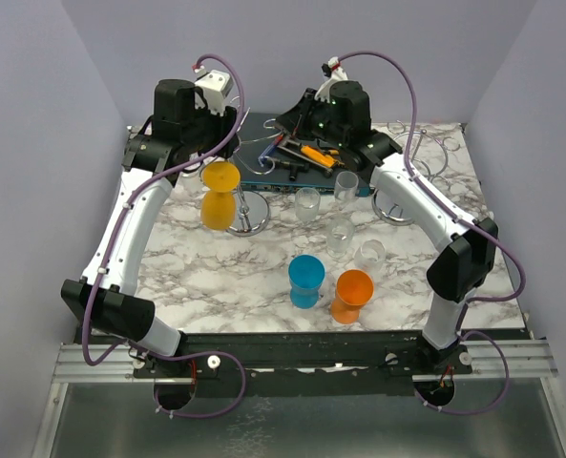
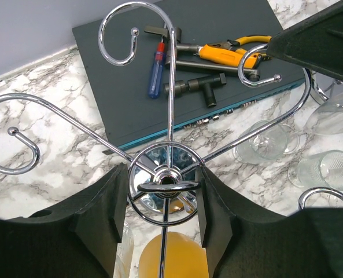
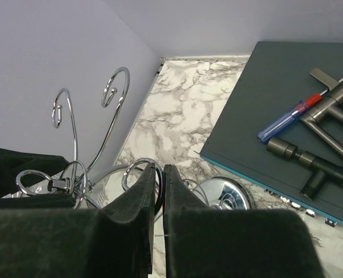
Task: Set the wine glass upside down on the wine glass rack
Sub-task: Adjust the wine rack at the center of the board.
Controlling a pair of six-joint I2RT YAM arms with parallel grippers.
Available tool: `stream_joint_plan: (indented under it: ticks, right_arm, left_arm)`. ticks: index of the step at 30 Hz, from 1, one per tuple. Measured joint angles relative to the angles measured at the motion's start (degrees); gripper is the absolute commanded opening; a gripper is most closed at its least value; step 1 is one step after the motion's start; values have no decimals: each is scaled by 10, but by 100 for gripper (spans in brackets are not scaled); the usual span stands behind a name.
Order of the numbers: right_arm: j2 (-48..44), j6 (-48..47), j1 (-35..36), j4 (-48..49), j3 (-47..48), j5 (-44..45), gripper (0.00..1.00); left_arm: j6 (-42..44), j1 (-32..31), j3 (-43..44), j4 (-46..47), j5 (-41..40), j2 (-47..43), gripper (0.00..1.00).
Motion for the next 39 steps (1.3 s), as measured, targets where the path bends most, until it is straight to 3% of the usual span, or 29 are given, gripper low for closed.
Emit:
stream_joint_plan:
  ticks: [3,6,8,16,17,20,25,30,34,39]
  right_arm:
    - [-2,0,0,0,-3,0,0]
    - [-5,0,0,0,-7,1,1]
    - [-8,0,0,1,-11,1,1]
    - [-13,-1,0,0,-15,0,1]
    - [-13,-1,0,0,-15,0,0]
    - [-13,-1,0,0,-16,0,1]
    - [-13,-2,0,1,-17,0,1]
    - [-13,-3,0,2,-17,0,1]
    - [-13,-2,0,2,-17,0,1]
    - [-13,-2,0,2,-17,0,1]
  left_arm:
    - [1,-2,0,0,0,0,6]
    - [-9,-3,-1,12,8,-1,29]
    - [-18,-5,-1,37,16,-7,39]
    - [-39,-10,-4,97,32,-32,28]
    - [-39,-10,-5,99,32,-32,30]
    - [-42,-10,-16,107,32,-35,50]
    - [-42,-10,-42,101,28,-41,63]
    - [-40,-10,-53,88,7,-53,65]
    - [-43,-10,-67,86,0,-70,56]
    - [-52,-10,-82,85,0,-75,51]
